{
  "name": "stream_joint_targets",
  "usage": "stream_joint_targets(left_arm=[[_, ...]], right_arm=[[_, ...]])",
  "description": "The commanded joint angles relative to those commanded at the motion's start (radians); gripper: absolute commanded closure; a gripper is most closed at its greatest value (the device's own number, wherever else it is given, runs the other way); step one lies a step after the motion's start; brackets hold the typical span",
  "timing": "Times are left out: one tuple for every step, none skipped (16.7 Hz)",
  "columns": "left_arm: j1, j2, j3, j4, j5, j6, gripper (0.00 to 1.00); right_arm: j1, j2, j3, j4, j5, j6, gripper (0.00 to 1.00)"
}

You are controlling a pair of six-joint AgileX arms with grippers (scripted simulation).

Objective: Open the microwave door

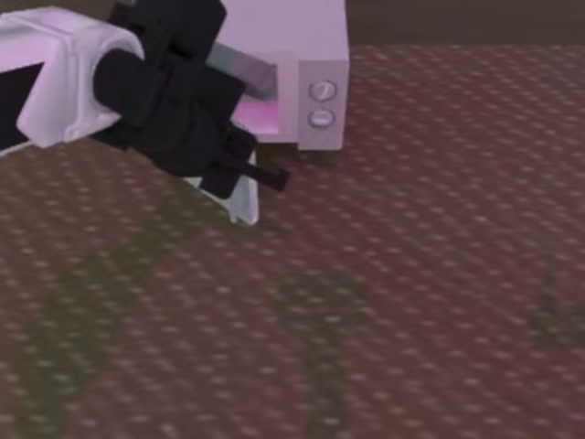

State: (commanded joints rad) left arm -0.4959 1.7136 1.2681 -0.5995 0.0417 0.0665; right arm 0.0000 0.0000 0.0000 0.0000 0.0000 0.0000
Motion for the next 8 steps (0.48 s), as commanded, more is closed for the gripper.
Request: stream_joint_targets(left_arm=[[0.010,-0.007,-0.016,-0.005,0.013,0.027,1.00],[0.019,-0.015,-0.031,-0.008,0.026,0.053,1.00],[0.028,-0.025,-0.041,-0.008,0.039,0.076,1.00],[0.035,-0.036,-0.045,-0.004,0.048,0.093,1.00],[0.038,-0.043,-0.046,-0.001,0.053,0.100,1.00],[0.038,-0.043,-0.046,-0.001,0.053,0.100,1.00],[0.038,-0.043,-0.046,-0.001,0.053,0.100,1.00],[0.038,-0.043,-0.046,-0.001,0.053,0.100,1.00]], right_arm=[[0.000,0.000,0.000,0.000,0.000,0.000,0.00],[0.000,0.000,0.000,0.000,0.000,0.000,0.00],[0.000,0.000,0.000,0.000,0.000,0.000,0.00],[0.000,0.000,0.000,0.000,0.000,0.000,0.00],[0.000,0.000,0.000,0.000,0.000,0.000,0.00],[0.000,0.000,0.000,0.000,0.000,0.000,0.00],[0.000,0.000,0.000,0.000,0.000,0.000,0.00],[0.000,0.000,0.000,0.000,0.000,0.000,0.00]])
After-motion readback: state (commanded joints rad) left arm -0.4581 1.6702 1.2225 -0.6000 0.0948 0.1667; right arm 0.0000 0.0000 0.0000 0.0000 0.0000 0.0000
